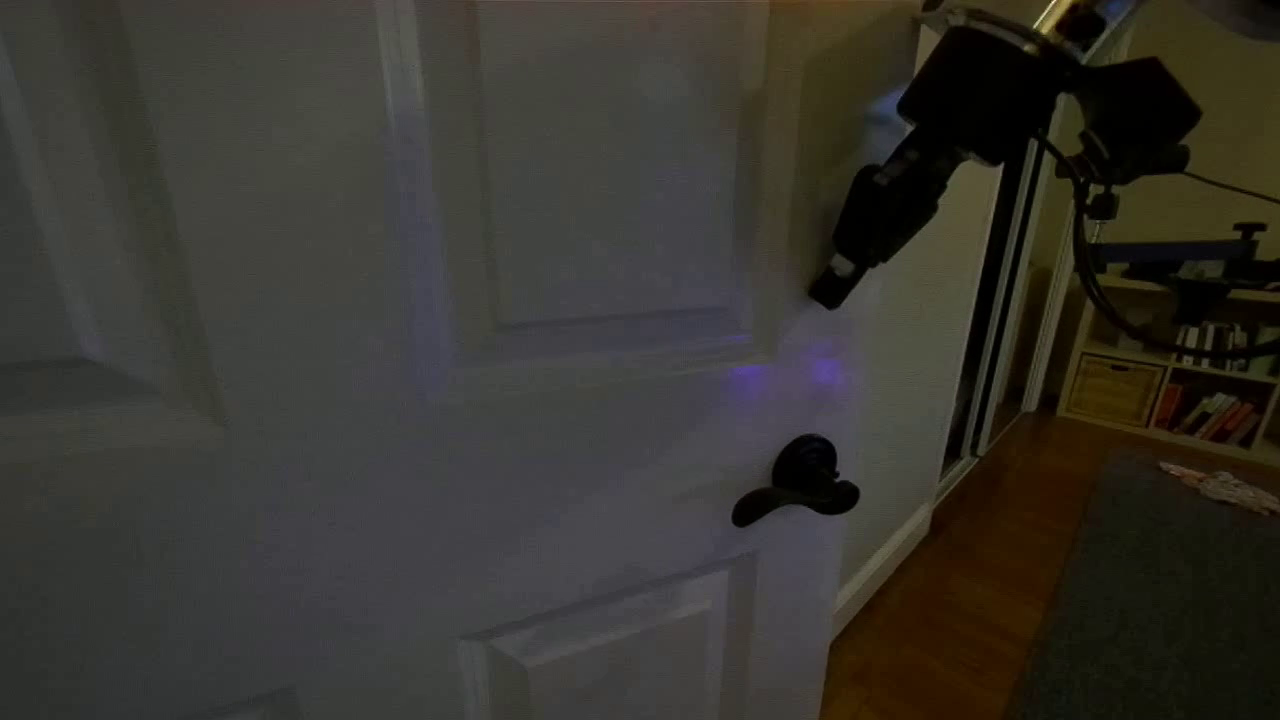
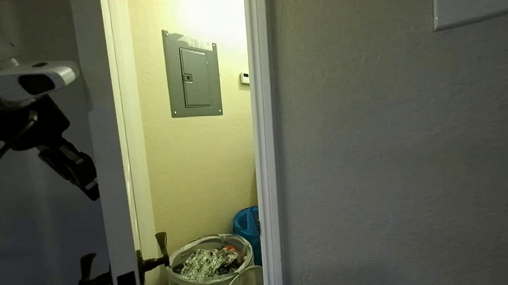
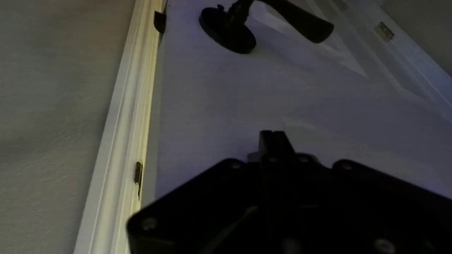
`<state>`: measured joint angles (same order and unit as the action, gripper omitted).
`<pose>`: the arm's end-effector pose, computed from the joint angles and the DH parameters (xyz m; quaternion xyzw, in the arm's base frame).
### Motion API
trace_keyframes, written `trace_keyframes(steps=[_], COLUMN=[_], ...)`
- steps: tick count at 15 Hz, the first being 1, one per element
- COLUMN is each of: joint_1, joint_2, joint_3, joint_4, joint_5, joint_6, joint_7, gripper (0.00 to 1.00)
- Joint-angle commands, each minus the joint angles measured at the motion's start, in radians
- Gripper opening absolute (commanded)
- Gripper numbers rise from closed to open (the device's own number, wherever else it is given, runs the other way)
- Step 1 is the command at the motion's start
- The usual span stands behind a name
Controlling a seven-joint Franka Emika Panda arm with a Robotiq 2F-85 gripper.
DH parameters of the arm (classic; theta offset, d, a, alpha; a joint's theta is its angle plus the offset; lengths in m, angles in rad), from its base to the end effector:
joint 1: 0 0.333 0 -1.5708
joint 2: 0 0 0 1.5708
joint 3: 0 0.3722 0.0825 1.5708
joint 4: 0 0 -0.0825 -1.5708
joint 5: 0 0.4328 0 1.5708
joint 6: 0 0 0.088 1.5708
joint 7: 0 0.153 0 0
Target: Close the door
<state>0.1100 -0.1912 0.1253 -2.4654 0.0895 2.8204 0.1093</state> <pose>0.5339 0.1254 0.4112 -0.9627 -0.0257 -0.2629 0.0592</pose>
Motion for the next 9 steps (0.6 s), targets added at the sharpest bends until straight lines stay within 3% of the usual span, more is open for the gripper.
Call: trace_keyframes(steps=[1, 4, 9], joint_1=[-0.033, -0.046, -0.053], joint_2=[0.07, 0.126, 0.225], joint_3=[0.0, -0.009, -0.038], joint_4=[0.046, 0.095, 0.203], joint_5=[-0.061, -0.095, -0.114], joint_6=[0.054, 0.063, 0.051], joint_7=[0.022, 0.022, 0.011], gripper=[0.01, 0.04, 0.02])
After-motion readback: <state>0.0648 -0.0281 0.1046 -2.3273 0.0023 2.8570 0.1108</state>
